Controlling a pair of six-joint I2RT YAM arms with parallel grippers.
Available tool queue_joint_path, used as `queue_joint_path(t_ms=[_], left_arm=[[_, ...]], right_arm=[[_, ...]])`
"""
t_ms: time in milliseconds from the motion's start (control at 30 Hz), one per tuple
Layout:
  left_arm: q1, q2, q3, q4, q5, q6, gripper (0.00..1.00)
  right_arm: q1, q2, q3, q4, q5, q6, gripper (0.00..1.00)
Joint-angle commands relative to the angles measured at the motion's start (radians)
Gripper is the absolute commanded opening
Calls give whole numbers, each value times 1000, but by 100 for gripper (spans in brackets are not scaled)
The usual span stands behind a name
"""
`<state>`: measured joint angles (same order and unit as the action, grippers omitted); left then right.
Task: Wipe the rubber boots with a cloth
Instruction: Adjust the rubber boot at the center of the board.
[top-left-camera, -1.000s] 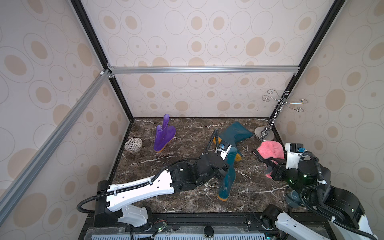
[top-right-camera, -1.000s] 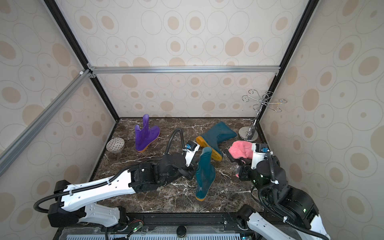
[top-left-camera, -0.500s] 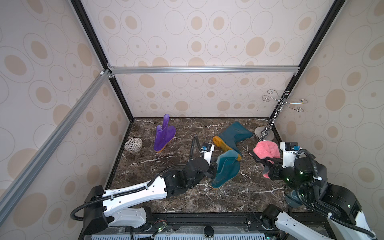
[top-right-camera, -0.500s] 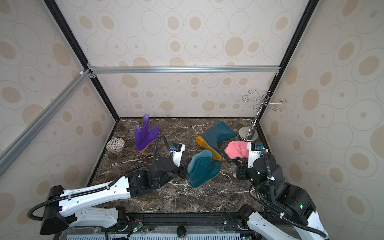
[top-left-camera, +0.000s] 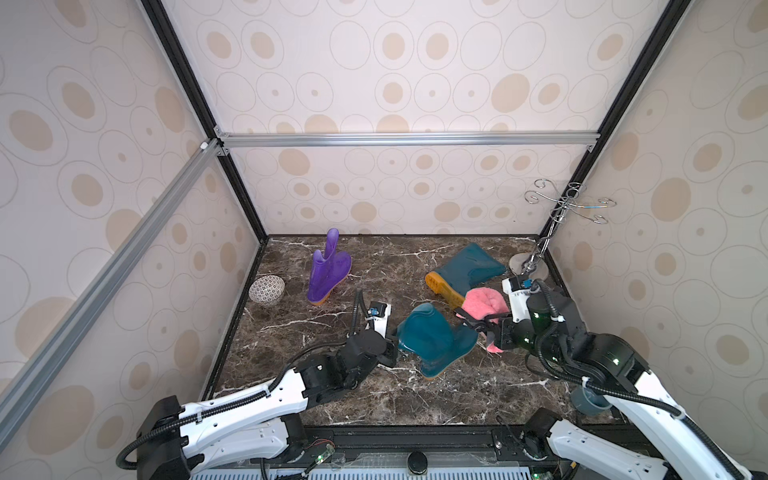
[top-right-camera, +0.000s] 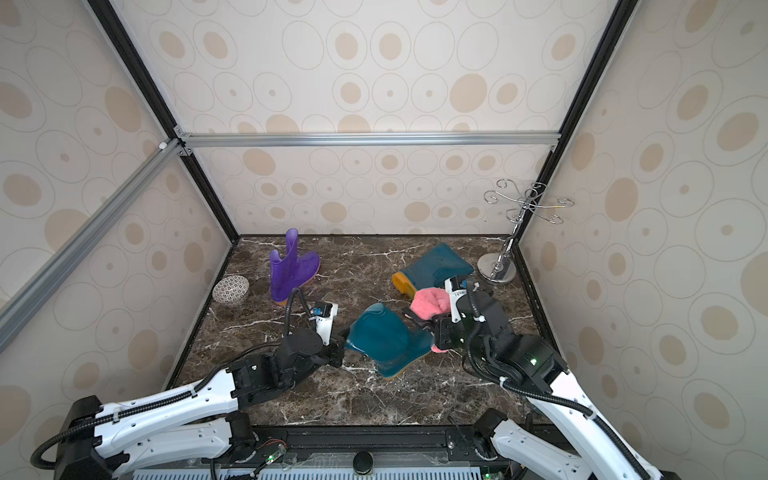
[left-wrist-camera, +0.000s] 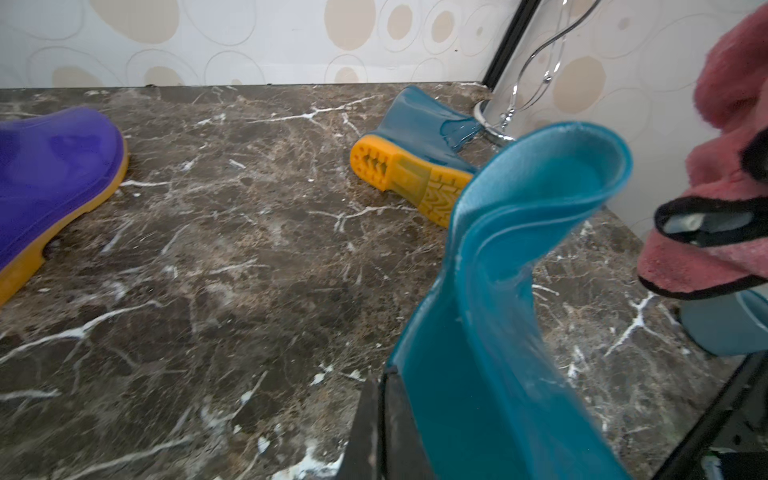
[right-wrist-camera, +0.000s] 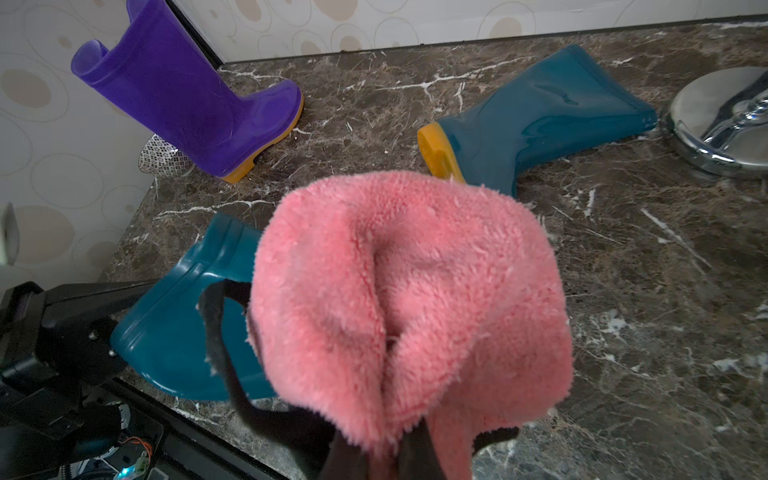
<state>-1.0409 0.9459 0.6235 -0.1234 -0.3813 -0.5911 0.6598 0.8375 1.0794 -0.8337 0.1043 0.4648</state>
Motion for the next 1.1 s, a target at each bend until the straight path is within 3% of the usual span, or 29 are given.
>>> queue_joint_path(t_ms=[0,500,667,867,1067], left_arm=[[35,-55,-43,-90,-45,-21,0],[40,-99,-239,-30,15,-89,0],[41,-151,-276,-89,-35,-106,0],[40,-122,-339,-11,-1,-97,0],[40,-127,-358,16,-4,-86,0]], right_arm=[[-1,13,-21,57,-49,28,0],[17,214,-77,212,-173,100,0],[59,325,-80,276,-151,108,0],[66,455,-69,332,-97,122,0],[91,599,-77,379,-46,226,0]])
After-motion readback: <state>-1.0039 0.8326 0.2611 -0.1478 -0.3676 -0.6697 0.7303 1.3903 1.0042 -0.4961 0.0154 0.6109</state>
